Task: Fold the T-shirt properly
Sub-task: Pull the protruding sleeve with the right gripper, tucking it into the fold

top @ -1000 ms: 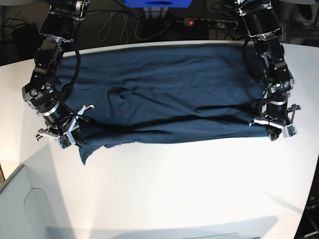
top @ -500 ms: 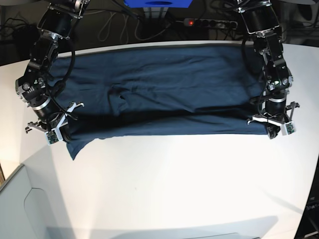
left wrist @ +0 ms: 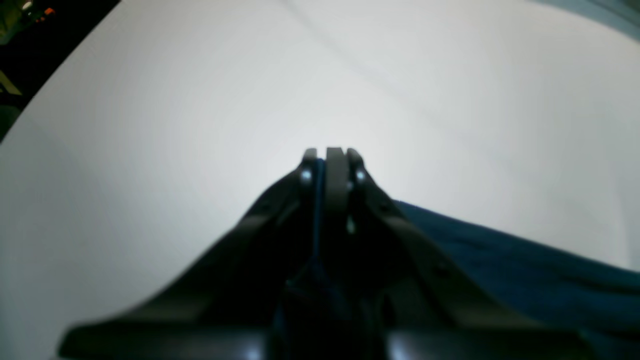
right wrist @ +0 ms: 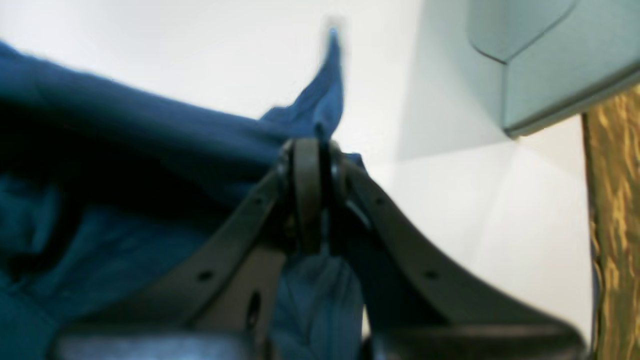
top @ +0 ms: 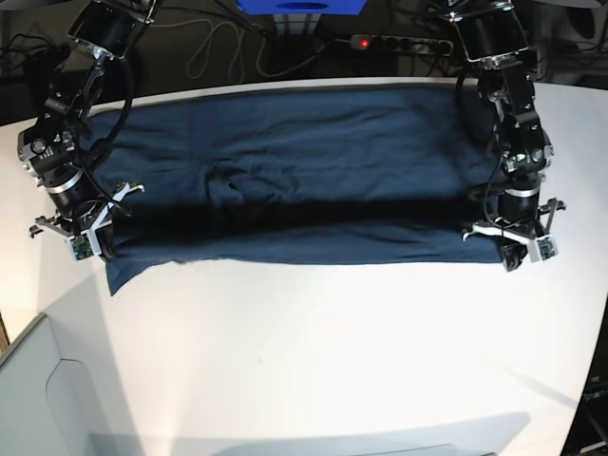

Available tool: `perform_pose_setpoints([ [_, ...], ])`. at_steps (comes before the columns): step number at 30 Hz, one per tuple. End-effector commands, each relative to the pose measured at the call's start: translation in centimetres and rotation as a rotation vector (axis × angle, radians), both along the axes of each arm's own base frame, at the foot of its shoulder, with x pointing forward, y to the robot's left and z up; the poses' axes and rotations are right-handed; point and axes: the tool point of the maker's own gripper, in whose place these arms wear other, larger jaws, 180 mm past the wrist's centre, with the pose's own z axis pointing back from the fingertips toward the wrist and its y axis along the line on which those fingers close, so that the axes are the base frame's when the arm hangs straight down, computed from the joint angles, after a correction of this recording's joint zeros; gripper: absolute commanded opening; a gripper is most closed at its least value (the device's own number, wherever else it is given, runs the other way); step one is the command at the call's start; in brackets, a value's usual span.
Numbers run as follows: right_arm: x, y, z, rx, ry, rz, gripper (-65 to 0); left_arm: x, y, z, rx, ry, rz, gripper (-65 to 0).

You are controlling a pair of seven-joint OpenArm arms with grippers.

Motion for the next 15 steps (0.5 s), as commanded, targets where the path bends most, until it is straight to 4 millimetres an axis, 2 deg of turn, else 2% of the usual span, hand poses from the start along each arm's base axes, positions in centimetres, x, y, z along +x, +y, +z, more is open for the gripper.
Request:
perform_pose_setpoints([
  [1,0.5,0.3,1.6,-0.001,-0.056,0.028,-65.0,0.7,0.4,1.8,0.020,-0.053,0.002,-65.0],
  [8,-1.3,0.4,0.5,-0.013,-0.016,0.033,-65.0,0.3,0.6,1.4,0.019,-0.045,0.009,-65.0],
  [15,-2.8,0.7,0.1,-0.027,0.005,0.039,-65.0,-2.2,0.2,0.3,0.035,-0.004,-0.003,-65.0],
])
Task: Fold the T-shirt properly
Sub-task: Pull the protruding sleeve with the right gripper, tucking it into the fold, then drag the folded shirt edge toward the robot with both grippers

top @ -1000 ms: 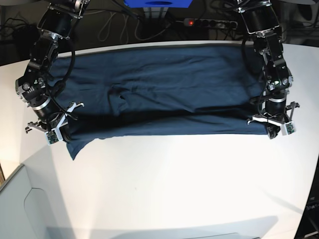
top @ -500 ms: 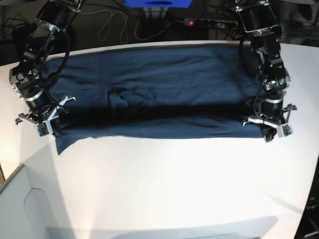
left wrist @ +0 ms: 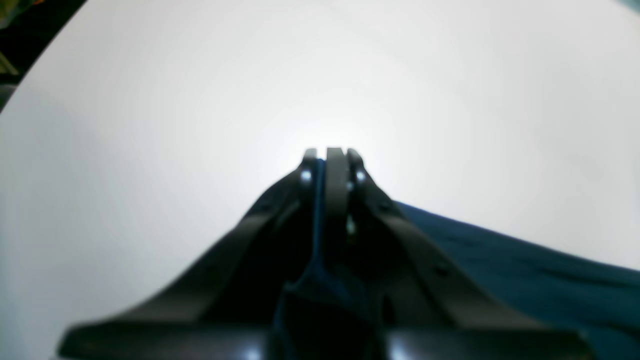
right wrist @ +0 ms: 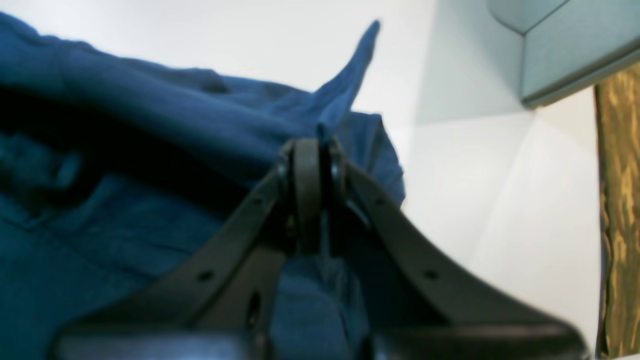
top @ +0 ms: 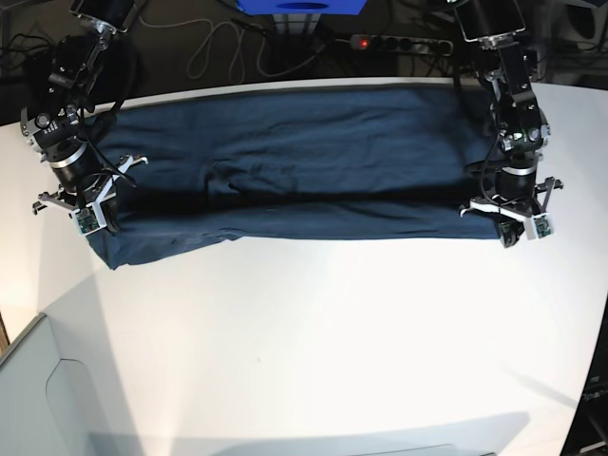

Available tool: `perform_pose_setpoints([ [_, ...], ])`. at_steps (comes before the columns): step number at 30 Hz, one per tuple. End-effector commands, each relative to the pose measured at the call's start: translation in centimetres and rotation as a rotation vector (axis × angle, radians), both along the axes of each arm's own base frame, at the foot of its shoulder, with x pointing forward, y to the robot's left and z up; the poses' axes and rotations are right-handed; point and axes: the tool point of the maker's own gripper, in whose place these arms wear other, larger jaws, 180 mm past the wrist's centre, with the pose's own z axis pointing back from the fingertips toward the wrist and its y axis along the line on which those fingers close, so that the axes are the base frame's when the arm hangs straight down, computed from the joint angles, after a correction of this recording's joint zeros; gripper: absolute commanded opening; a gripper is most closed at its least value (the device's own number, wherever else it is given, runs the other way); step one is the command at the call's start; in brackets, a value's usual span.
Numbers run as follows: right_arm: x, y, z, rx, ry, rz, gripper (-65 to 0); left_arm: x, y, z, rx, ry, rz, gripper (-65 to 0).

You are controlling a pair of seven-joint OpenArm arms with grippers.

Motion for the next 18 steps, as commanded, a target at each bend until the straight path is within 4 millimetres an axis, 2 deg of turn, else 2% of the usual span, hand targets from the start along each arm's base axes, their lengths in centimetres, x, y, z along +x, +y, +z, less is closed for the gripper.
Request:
perform_pose_setpoints([
  [1,0.5,0.3,1.4,-0.002,-0.050,0.028,-65.0,0.5,0.2,1.7,0.024,-0.057,-0.007,-65.0],
  [6,-0.2,-0.4,0.8,-0.010,-0.027,0.016,-65.0,-1.0,0.2,0.3,0.025,-0.012,-0.009,-65.0],
  [13,-0.5,-1.5,1.0,-0.027,-0.027,-0.005,-65.0,-2.3,0.2,-0.7,0.027,0.023,-0.010,-65.0],
  [18,-1.0,-1.5,1.0,-0.041,-0.019,0.002,-65.0,-2.0,-0.2,1.2,0.045,-0.021,-0.024,-65.0],
])
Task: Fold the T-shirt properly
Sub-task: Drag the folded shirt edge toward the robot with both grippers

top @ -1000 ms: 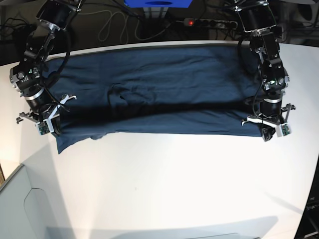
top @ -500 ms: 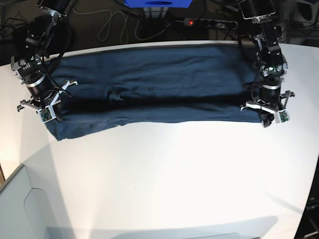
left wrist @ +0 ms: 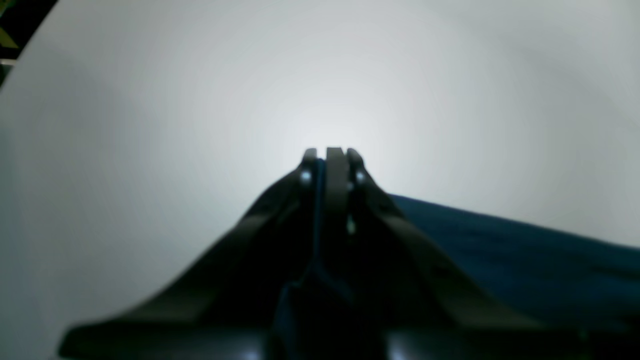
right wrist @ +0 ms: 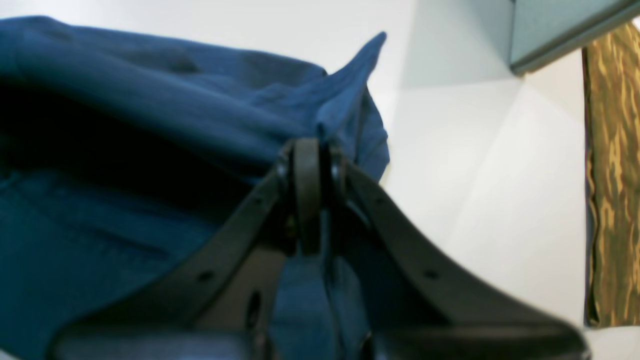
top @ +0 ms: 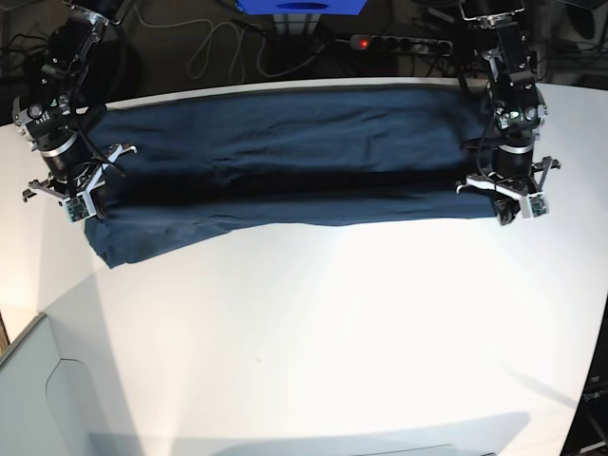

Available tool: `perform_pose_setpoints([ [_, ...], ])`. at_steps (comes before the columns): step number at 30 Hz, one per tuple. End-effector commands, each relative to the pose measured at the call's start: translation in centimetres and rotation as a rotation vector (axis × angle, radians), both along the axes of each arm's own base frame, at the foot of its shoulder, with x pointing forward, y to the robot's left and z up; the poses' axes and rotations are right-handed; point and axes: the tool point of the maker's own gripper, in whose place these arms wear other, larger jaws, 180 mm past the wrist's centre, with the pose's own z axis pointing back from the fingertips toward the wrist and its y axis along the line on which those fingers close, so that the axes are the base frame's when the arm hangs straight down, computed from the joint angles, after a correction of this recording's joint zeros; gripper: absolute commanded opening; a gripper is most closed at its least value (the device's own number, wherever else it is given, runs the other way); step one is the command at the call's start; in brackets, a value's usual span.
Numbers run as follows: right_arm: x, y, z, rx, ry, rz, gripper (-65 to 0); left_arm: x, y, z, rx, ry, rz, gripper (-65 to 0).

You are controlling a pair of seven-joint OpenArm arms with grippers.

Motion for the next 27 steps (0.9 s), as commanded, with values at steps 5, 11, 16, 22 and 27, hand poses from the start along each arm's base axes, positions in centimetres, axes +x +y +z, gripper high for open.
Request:
perform_pose_setpoints([
  [5,-0.4,1.2,1.5,0.000,-0.047,0.039,-65.0,-0.2,0.0,4.5,0.070,-0.110,-0.028,-65.0],
  [11,-0.8,1.9,2.0,0.003,-0.061,0.041,-65.0,-1.1,1.5,4.5,0.077,-0.099,0.019,-65.0],
  [16,-1.7,2.8,2.2,0.010,-0.061,0.042,-65.0,-1.7,2.1,2.0,0.054,-0.041,0.041,-65.0],
  [22,-2.0,2.8,1.7,0.016,-0.047,0.040,-65.0,-1.9,1.8,1.3,0.032,-0.033,0.050,-65.0],
  [27,-2.9,2.8,1.7,0.004,-0.033,0.047,-65.0,-1.8,1.7,1.4,0.031,-0.036,0.050,-65.0],
])
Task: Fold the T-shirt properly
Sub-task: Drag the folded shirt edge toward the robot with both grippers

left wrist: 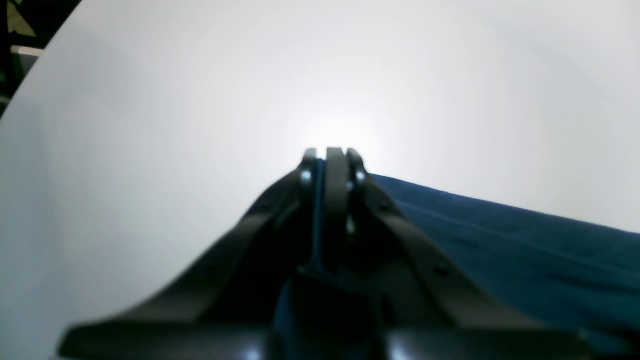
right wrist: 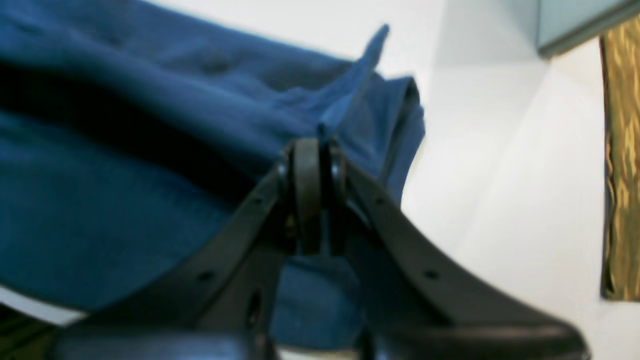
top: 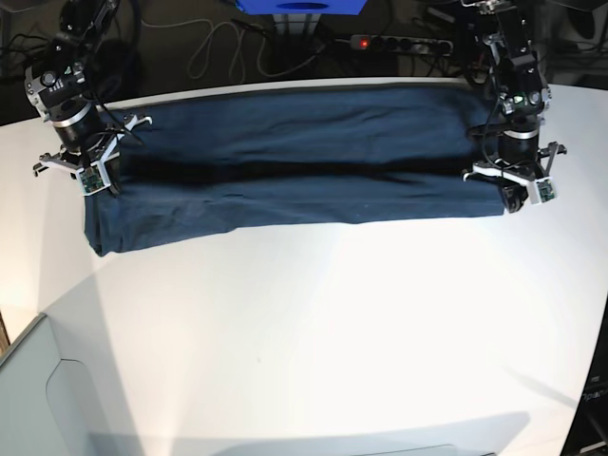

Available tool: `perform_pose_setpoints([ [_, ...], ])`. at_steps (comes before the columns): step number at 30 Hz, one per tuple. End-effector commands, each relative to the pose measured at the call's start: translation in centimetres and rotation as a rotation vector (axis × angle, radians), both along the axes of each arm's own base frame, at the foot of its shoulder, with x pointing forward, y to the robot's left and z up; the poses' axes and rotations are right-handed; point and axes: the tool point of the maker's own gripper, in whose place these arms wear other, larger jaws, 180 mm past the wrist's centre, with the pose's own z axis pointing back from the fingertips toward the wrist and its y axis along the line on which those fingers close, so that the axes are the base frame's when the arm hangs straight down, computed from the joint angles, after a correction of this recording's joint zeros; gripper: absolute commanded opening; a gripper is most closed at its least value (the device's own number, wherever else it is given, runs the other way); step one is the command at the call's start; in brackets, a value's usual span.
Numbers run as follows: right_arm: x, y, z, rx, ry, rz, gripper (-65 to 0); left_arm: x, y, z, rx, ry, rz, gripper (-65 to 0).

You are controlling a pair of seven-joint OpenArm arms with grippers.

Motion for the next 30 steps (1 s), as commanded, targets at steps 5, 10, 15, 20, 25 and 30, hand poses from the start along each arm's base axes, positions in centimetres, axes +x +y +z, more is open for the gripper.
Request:
perform_pose_setpoints([
  [5,-0.8,1.1,1.0,0.034,-0.062,0.055,-65.0,0.2,0.1,3.5,0.054,-0.086,-0.013,-65.0],
  [10,-1.2,1.5,0.0,0.057,-0.038,0.062,-65.0,0.2,-0.1,3.9,0.055,-0.095,-0.018,-65.0],
  [15,-1.4,1.4,-0.2,0.059,-0.030,0.058,-65.0,-0.5,0.2,2.4,0.045,-0.054,-0.007,-65.0],
  [20,-2.5,2.0,0.4,0.044,-0.026,0.077,-65.0,-1.0,0.6,1.0,0.033,-0.018,0.004,-65.0],
  [25,-3.3,2.3,-0.1,0.056,-0.006,0.069,-65.0,-1.0,0.5,0.9,0.030,-0.017,0.005,-65.0],
  [30,-4.2,2.4,-0.7,0.062,0.022,0.066,-65.0,-1.0,0.5,0.8,0.030,-0.015,0.005,-65.0],
])
